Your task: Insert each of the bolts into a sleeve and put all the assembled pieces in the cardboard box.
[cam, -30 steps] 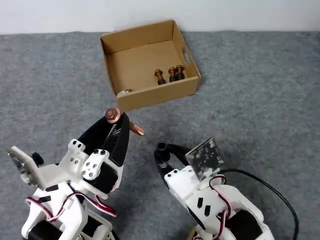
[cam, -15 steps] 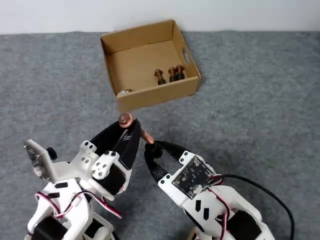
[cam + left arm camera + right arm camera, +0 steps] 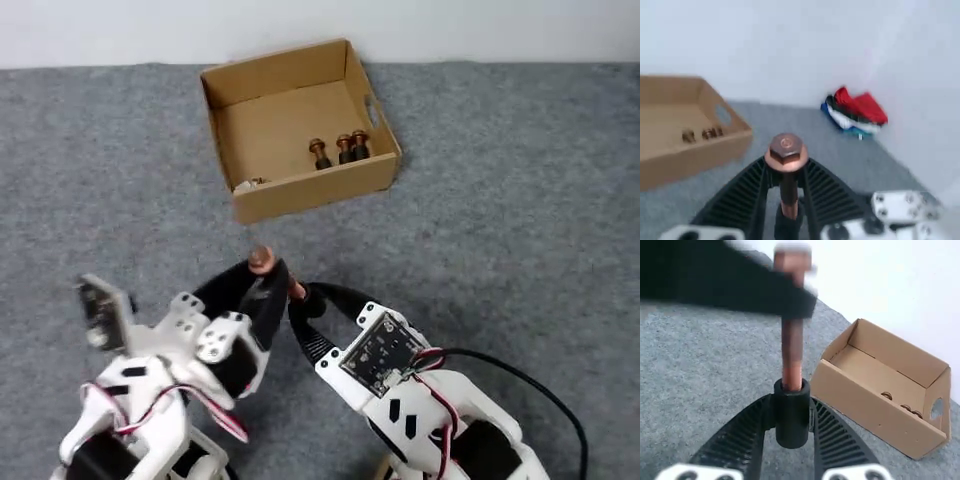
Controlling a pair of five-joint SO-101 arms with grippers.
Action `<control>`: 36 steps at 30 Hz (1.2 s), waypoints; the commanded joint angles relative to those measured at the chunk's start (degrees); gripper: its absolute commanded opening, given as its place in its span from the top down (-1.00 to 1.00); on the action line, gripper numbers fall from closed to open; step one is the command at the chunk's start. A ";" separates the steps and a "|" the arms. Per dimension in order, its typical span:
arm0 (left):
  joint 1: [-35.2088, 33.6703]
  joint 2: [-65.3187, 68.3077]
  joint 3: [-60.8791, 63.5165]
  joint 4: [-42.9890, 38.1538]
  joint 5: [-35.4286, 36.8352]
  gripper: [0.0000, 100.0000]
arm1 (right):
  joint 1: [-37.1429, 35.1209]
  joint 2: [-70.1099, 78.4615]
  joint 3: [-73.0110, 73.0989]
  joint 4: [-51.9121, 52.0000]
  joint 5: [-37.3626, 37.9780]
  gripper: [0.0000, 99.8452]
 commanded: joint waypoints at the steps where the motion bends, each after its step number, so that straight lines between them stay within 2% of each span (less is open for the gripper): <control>1: 3.16 0.18 2.42 0.97 0.26 0.99 | -0.04 -0.40 -0.62 -1.71 0.62 0.98; 4: 3.87 0.35 5.41 0.88 -1.76 0.95 | -0.04 -0.22 -0.62 -1.71 0.62 0.98; 10: 1.32 0.35 6.99 1.85 -5.10 0.59 | -0.04 -0.22 -0.35 -1.36 0.62 0.98; 20: -0.88 0.35 -0.75 5.54 -5.89 0.58 | 0.04 -0.48 1.05 -1.36 0.53 0.98; 24: -7.21 0.35 -1.45 5.19 -5.89 0.60 | 0.57 -0.31 1.49 -1.27 0.18 0.98; 27: -13.80 -0.09 0.22 5.10 -5.89 0.74 | 6.02 -0.13 1.41 -1.27 -3.87 0.98; 30: -19.34 -0.09 3.12 5.10 -5.89 0.98 | 14.46 -0.04 1.23 -1.19 -8.70 0.98; 33: -22.86 -0.09 7.96 5.01 -5.89 0.99 | 21.41 -0.04 1.05 -1.19 -13.54 0.98; 36: -23.82 -0.09 14.64 2.81 -5.98 0.99 | 25.36 0.40 0.18 -1.19 -16.09 0.98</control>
